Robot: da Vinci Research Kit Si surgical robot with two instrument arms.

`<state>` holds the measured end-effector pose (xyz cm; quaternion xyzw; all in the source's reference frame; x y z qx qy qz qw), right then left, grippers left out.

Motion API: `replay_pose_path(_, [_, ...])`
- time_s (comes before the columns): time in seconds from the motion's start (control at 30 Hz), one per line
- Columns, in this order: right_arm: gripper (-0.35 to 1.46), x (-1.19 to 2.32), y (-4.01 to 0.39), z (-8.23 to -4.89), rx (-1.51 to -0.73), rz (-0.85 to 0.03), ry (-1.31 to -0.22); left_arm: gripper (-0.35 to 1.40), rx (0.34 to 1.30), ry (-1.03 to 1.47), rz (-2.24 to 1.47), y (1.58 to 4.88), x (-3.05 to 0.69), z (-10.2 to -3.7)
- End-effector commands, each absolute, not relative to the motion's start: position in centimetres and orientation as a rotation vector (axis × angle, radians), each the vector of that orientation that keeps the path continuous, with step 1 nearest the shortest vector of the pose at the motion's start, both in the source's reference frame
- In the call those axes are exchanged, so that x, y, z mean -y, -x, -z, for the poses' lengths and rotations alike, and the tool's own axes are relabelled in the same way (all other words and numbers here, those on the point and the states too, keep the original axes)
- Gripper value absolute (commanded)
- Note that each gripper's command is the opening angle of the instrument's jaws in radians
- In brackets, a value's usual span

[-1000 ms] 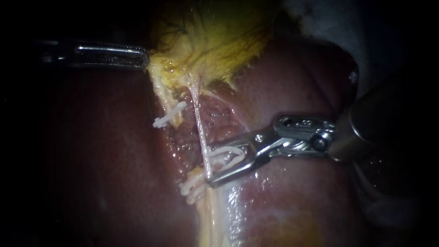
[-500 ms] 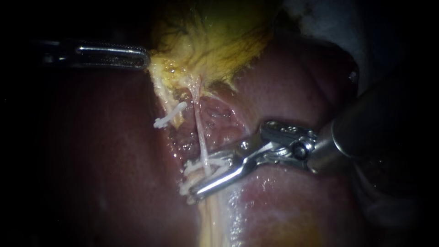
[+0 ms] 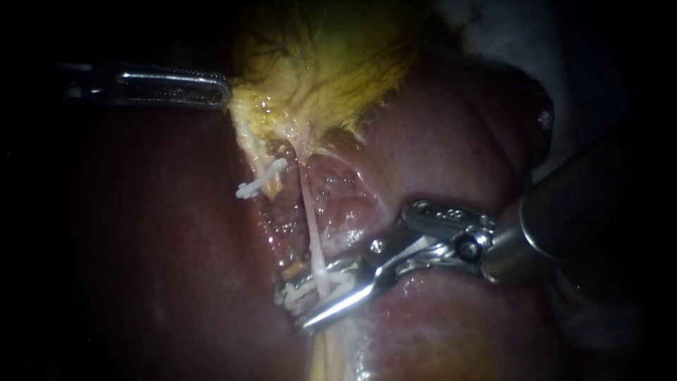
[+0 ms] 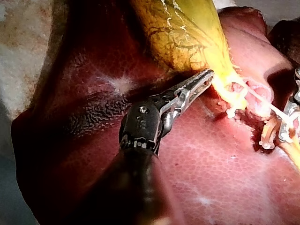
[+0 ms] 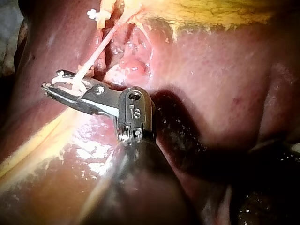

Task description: Clipping first clip right tube

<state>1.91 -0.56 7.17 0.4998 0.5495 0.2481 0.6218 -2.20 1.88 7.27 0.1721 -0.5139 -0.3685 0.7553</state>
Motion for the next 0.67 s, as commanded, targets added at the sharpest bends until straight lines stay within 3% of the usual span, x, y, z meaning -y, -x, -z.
replay_pose_path(0.03, [-0.23,0.55,-1.89,-7.17,-1.265,-0.577,-1.142,-0.35,1.121,-0.375,0.804,2.2,-1.88,-7.26])
replay_pose_path(0.1, [-0.35,0.55,-1.87,-7.17,-1.266,-0.584,-1.136,-0.35,1.121,-0.375,0.804,2.2,-1.88,-7.26])
replay_pose_path(0.67, [-0.35,0.56,-1.87,-7.19,-1.259,-0.584,-1.129,-0.35,1.121,-0.375,0.804,2.21,-1.88,-7.26])
